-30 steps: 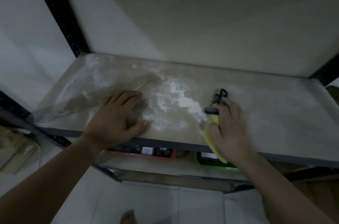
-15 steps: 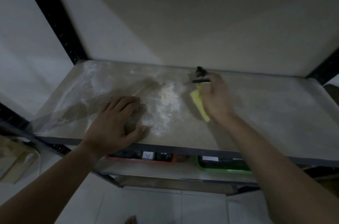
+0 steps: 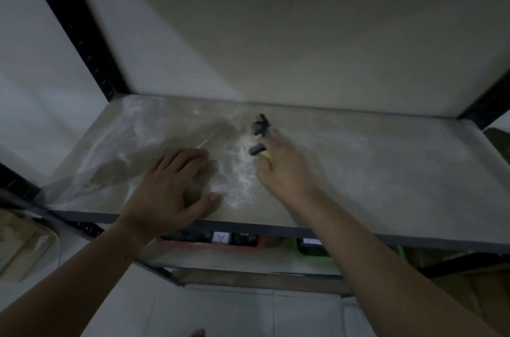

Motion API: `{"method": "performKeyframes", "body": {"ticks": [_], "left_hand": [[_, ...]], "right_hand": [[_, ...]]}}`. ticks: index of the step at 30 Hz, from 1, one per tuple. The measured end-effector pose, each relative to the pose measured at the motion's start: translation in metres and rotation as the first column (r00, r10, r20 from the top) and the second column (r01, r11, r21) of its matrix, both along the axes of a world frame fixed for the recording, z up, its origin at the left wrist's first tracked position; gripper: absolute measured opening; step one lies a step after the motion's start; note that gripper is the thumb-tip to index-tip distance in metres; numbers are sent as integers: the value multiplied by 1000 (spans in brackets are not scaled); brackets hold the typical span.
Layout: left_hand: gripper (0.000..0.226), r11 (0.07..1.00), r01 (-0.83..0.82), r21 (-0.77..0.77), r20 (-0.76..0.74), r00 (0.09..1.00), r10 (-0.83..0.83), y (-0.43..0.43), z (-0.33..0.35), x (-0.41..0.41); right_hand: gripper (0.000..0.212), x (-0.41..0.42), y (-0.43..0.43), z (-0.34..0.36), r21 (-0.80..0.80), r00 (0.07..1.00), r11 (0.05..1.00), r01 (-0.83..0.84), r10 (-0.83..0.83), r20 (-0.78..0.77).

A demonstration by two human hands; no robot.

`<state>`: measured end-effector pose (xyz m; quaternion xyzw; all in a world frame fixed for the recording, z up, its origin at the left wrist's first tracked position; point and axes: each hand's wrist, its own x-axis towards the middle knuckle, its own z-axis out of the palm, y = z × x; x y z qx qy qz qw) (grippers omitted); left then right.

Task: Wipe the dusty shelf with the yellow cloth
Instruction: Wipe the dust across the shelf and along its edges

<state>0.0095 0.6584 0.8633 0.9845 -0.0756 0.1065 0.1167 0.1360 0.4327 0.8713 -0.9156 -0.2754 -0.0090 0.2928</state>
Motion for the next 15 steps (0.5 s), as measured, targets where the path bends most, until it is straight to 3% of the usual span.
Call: {"method": "performKeyframes", "body": {"ticks": [2,4,6,11,15], "left_hand": [[74,1000,-1,-5,0,1000,1,0,0,0],[74,1000,-3,-7,2,1000,3,0,0,-1],[75,1000,0,-6,2,1000,0,0,0,-1],[74,1000,0,-3,5,1000,0,1,-2,1],[74,1000,-3,2,1,1000,3,1,-2,1]], "right_hand": [[28,5,3,11,149,997,988,-32,43,-69],[33,18,-22,26,293,999,955,45,-34,-41],[40,32,-67,38,331,987,932,147,-161,16],[37,33,-188,33,9,897,900,435,-435,77],[40,5,-180,13,-87,875,872,482,-474,100]]}}
